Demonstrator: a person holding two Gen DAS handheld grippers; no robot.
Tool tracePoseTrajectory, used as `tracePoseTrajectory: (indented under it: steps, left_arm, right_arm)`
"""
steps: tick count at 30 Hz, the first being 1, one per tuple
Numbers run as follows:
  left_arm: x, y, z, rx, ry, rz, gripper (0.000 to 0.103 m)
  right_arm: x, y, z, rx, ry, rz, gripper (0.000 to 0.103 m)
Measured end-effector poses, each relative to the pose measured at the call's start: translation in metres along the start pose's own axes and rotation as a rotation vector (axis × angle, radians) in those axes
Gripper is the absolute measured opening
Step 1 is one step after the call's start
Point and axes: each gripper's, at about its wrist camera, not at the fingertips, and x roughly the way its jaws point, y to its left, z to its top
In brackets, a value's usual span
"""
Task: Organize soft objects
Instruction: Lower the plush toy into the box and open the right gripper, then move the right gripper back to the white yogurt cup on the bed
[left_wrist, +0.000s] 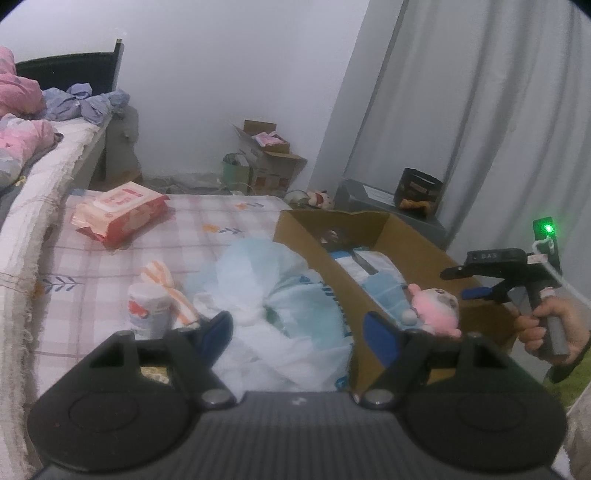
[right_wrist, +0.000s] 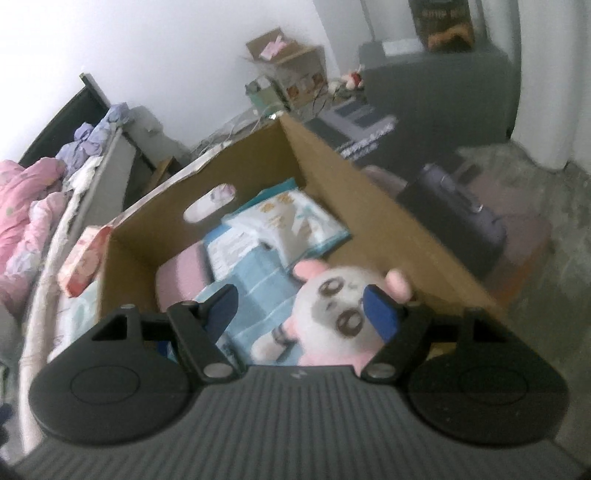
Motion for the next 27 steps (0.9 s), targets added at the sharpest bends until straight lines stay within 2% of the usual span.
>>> tracePoseTrajectory:
  steps: [2, 5, 9, 14, 19, 23, 27]
  left_arm:
    - [-0.005, 0.003, -0.002, 0.001, -0.003, 0.013, 0.079]
    - [-0.012, 0.008, -0.005, -0.005, 0.000, 0.026, 0.079]
    - [-0.025, 0.021, -0.012, -0.020, 0.007, 0.054, 0.082]
    - [-0.039, 0.042, -0.025, -0.044, 0.064, 0.104, 0.084]
    - [-0.048, 0.055, -0.040, -0.041, 0.110, 0.139, 0.085]
    - [-0.050, 0.059, -0.050, -0.022, 0.124, 0.176, 0.085]
    - [-0.050, 0.059, -0.059, -0.014, 0.123, 0.171, 0.085]
  right_arm:
    - [0.004, -0.001, 0.000, 0.028, 0.030, 0.019, 0.075]
    - [0.016, -0.005, -0.001, 0.047, 0.059, 0.002, 0.075]
    - [0.016, -0.006, -0.003, 0.069, 0.045, 0.018, 0.076]
    - [-0.009, 0.006, -0.009, 0.082, 0.003, 0.072, 0.076]
    - [-0.040, 0.050, -0.028, 0.025, -0.032, 0.206, 0.076]
    - [-0.050, 0.104, -0.045, -0.066, 0.006, 0.326, 0.076]
    - [-0.051, 0.155, -0.065, -0.132, 0.063, 0.450, 0.076]
